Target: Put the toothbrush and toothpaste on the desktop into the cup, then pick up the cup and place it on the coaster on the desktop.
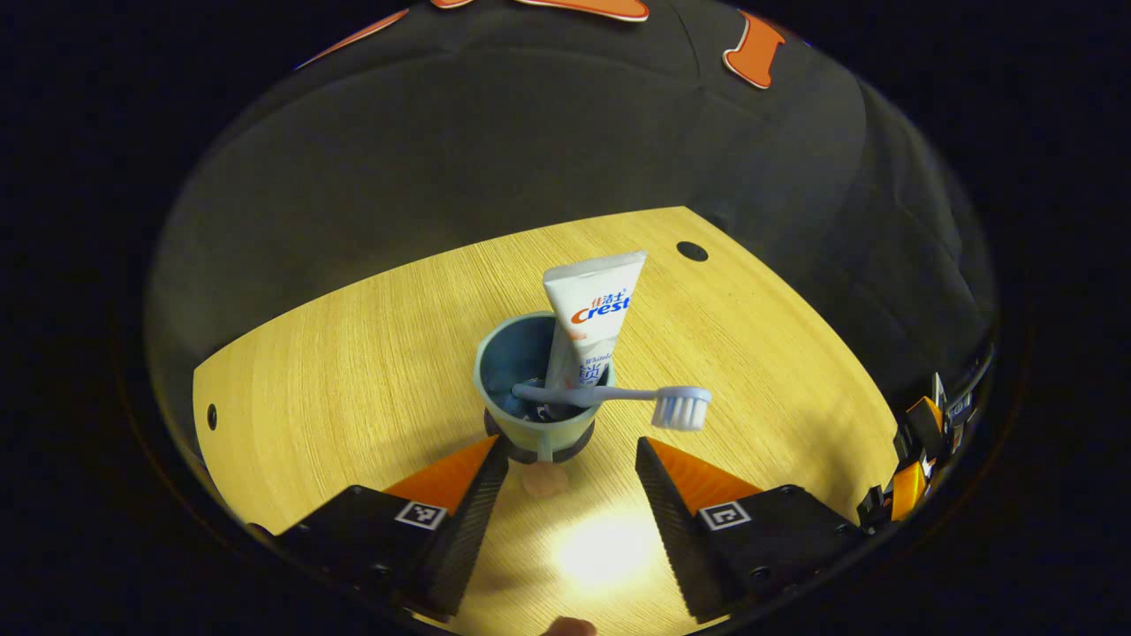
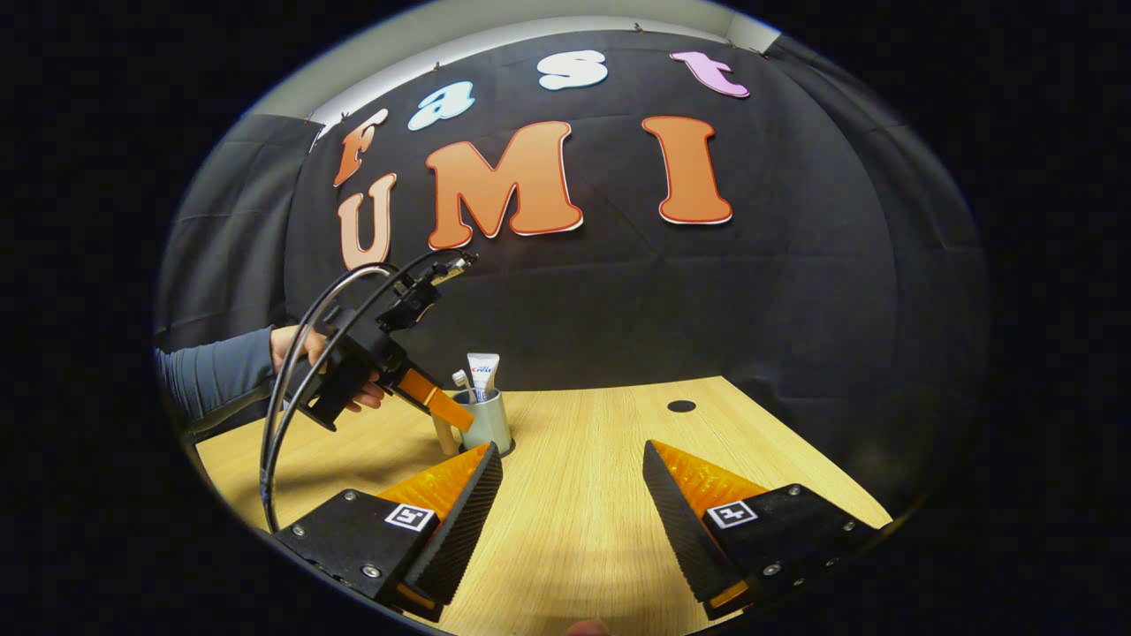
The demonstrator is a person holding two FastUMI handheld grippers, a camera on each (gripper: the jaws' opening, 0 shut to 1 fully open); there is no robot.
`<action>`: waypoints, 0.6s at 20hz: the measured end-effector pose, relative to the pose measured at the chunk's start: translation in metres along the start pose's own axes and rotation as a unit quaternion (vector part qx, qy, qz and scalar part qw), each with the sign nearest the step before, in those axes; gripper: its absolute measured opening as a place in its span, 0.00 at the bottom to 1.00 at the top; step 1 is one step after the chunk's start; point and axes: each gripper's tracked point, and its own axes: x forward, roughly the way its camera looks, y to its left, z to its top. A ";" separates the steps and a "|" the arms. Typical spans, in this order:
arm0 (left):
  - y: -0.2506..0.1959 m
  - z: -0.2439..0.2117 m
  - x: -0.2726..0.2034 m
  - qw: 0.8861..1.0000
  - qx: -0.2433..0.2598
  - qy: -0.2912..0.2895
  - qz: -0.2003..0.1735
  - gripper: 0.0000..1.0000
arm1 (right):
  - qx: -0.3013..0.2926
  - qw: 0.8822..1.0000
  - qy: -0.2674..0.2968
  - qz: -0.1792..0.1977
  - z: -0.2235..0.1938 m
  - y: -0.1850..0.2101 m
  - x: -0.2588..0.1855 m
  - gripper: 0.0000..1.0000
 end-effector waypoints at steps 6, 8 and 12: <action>0.013 0.014 -0.063 0.995 0.009 -0.093 0.037 0.99 | -0.002 0.999 -0.048 -0.009 0.034 0.025 0.009 0.96; 0.023 0.018 -0.091 0.989 0.005 -0.139 0.058 1.00 | -0.003 0.998 -0.063 -0.010 0.047 0.037 0.012 0.96; 0.044 0.025 -0.141 0.960 0.025 -0.250 0.120 0.99 | -0.011 0.995 -0.097 -0.007 0.071 0.066 0.011 0.96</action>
